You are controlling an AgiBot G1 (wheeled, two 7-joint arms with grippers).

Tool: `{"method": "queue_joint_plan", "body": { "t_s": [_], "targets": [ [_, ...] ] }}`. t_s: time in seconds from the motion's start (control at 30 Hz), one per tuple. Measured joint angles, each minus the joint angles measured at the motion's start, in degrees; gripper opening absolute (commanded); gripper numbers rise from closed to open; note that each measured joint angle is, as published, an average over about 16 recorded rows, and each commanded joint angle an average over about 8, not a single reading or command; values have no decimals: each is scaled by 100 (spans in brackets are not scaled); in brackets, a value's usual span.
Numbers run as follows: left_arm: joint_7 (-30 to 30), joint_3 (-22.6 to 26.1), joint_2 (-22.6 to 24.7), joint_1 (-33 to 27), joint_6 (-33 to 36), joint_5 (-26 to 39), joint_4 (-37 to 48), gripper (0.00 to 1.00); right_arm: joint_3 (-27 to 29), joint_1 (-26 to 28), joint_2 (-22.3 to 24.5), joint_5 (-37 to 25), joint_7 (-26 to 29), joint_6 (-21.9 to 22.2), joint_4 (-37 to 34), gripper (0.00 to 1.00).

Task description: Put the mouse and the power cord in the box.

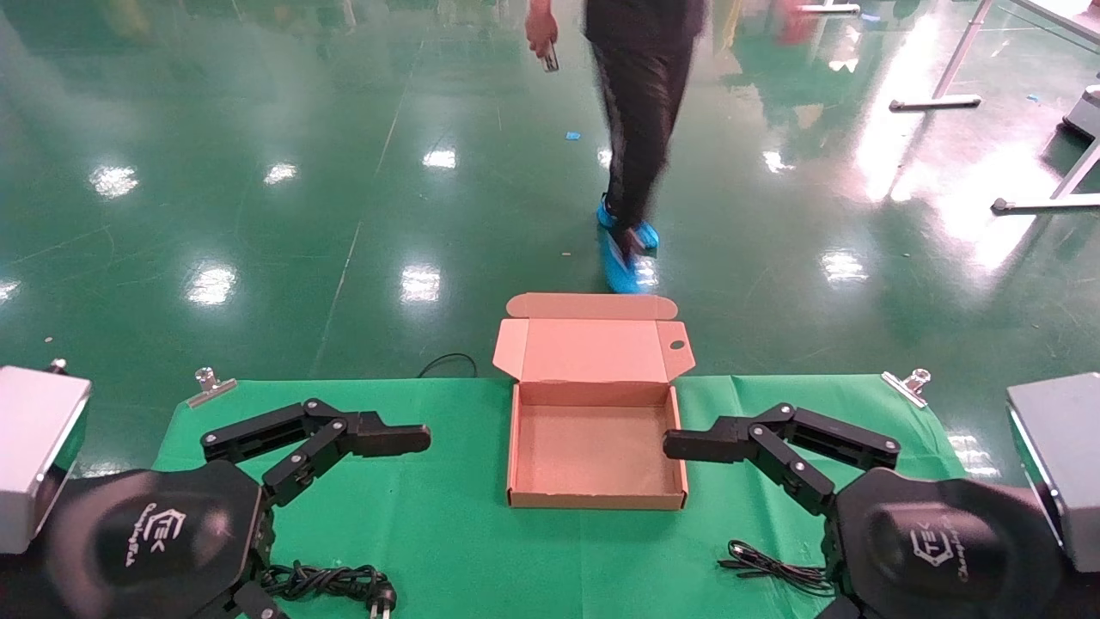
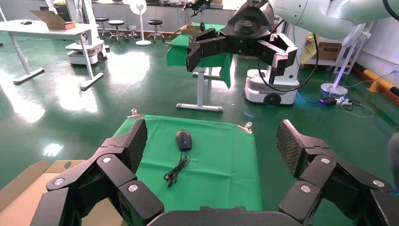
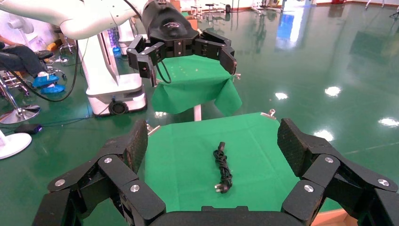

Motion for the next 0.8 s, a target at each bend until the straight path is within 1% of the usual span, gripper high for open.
{"method": "queue_joint_plan", "body": {
  "t_s": [0.8],
  "targets": [
    [0, 0, 0, 0, 0, 0, 0, 100, 0, 0, 0, 0, 0, 0, 0, 100]
  ]
}}
